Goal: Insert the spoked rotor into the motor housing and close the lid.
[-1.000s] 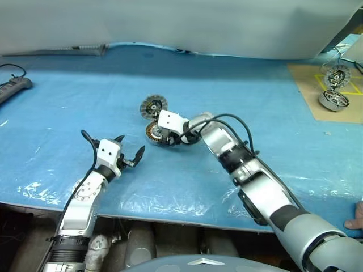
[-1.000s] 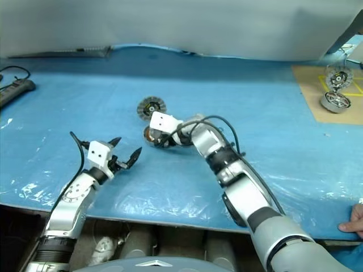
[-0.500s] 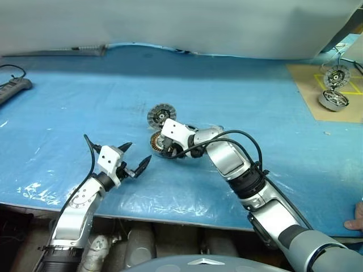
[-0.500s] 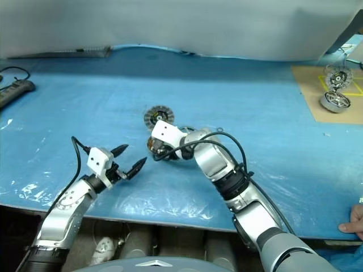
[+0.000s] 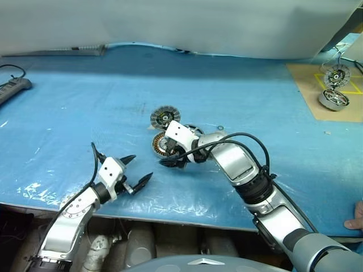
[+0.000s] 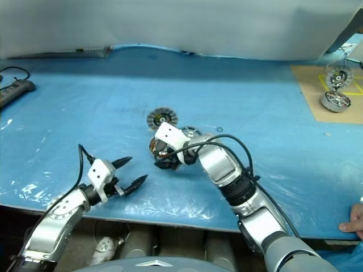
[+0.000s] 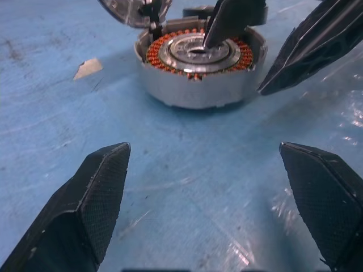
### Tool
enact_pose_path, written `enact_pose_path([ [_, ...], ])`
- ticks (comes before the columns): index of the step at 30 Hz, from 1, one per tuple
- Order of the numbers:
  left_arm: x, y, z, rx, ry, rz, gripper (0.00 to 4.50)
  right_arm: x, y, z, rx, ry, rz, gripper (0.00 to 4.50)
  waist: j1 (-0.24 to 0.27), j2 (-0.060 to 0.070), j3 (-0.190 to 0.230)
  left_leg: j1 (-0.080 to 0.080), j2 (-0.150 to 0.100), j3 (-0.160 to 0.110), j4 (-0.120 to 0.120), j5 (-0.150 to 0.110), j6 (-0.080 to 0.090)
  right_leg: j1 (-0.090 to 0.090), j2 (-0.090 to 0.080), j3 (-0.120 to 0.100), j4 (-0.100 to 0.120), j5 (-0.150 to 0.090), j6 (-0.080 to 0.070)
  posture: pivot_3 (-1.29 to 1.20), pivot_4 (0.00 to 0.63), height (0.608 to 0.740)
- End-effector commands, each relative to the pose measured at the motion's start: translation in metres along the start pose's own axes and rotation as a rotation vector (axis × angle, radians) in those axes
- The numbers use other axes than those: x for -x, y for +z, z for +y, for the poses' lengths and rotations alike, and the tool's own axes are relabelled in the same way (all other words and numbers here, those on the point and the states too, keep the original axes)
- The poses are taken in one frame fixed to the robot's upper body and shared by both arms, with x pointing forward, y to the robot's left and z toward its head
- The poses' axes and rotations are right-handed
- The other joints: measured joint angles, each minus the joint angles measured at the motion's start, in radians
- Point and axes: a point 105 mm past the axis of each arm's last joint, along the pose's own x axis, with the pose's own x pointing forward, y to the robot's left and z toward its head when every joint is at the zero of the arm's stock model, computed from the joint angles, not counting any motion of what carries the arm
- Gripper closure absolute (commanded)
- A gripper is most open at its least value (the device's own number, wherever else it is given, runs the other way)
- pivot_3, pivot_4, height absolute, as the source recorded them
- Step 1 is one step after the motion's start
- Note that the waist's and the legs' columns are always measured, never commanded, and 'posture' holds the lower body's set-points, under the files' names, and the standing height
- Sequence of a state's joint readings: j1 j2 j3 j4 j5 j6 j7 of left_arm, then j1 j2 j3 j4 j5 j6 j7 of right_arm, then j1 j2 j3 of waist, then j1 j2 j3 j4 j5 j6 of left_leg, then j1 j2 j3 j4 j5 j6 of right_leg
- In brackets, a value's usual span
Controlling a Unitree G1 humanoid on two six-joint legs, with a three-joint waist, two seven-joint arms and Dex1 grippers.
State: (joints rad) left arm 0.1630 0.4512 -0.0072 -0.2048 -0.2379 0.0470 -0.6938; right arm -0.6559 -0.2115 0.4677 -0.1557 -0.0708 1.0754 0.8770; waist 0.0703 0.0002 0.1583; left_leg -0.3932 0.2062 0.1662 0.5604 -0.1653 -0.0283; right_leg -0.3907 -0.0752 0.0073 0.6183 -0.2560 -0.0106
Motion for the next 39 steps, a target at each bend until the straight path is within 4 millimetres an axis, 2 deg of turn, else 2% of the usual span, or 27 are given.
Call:
enact_pose_path([
  [1,-0.002,0.010,0.005,-0.019,-0.007,-0.050,0.00,0.027,0.033,0.001,-0.026,0.015,-0.101,0.86,-0.001,0.000,0.000,-0.001,0.000,0.000,0.000,0.000,0.000,-0.001,0.000,0.000,0.000,0.000,0.000,0.00,0.150,0.740],
  [7,-0.004,0.013,0.013,-0.021,0.001,-0.084,0.00,0.056,0.063,-0.003,-0.059,0.006,-0.200,0.86,-0.002,0.000,0.000,-0.003,0.000,0.003,0.000,0.000,0.000,-0.006,0.002,0.004,0.003,0.003,0.004,0.00,0.150,0.740],
  [10,-0.006,0.014,0.013,-0.028,0.001,-0.091,0.00,0.079,0.064,-0.014,-0.096,-0.028,-0.302,0.86,0.000,0.000,0.001,-0.003,0.000,0.004,0.000,0.000,-0.001,-0.007,0.002,0.004,0.003,0.003,0.004,0.00,0.150,0.740],
  [13,-0.007,0.015,0.011,-0.034,-0.005,-0.102,0.00,0.095,0.050,-0.033,-0.098,-0.127,-0.385,0.86,0.010,-0.001,0.000,-0.003,0.000,0.004,0.000,0.000,-0.001,-0.006,0.001,0.004,0.003,0.003,0.005,0.00,0.150,0.740],
  [19,-0.009,0.015,0.004,-0.023,-0.034,-0.103,0.00,0.110,-0.007,-0.080,-0.183,-0.458,-0.417,0.86,0.003,-0.001,0.000,-0.002,0.000,0.006,0.001,0.000,-0.001,-0.008,0.002,0.006,0.005,0.003,0.005,0.00,0.150,0.740],
  [21,-0.009,0.015,0.004,-0.022,-0.044,-0.102,0.00,0.107,-0.018,-0.080,-0.193,-0.485,-0.421,0.86,-0.001,-0.001,0.000,-0.002,0.000,0.007,0.001,0.000,-0.001,-0.009,0.002,0.007,0.005,0.003,0.004,0.00,0.150,0.740],
  [25,-0.009,0.015,0.008,-0.026,-0.048,-0.100,0.00,0.104,-0.025,-0.078,-0.203,-0.533,-0.469,0.86,-0.004,-0.001,0.000,-0.002,-0.001,0.009,0.001,0.000,-0.001,-0.010,0.002,0.011,0.005,0.003,0.004,0.00,0.150,0.740],
  [28,-0.012,0.014,0.009,-0.029,-0.051,-0.101,0.00,0.098,-0.052,-0.091,-0.209,-0.676,-0.413,0.86,-0.002,-0.001,0.000,-0.002,-0.001,0.009,0.001,0.000,-0.001,-0.010,0.002,0.011,0.005,0.003,0.004,0.00,0.150,0.740],
  [32,-0.013,0.013,0.008,-0.027,-0.053,-0.103,0.00,0.090,-0.076,-0.101,-0.246,-0.771,-0.382,0.86,-0.001,-0.001,0.000,-0.002,-0.001,0.009,0.001,0.000,-0.001,-0.010,0.002,0.011,0.005,0.002,0.002,0.00,0.150,0.740],
  [39,-0.012,0.012,0.007,-0.025,-0.050,-0.104,0.00,0.086,-0.086,-0.109,-0.312,-0.813,-0.392,0.86,-0.003,-0.001,0.000,-0.002,-0.001,0.009,0.002,0.000,-0.001,-0.010,0.002,0.011,0.005,0.002,0.002,0.00,0.150,0.740],
])
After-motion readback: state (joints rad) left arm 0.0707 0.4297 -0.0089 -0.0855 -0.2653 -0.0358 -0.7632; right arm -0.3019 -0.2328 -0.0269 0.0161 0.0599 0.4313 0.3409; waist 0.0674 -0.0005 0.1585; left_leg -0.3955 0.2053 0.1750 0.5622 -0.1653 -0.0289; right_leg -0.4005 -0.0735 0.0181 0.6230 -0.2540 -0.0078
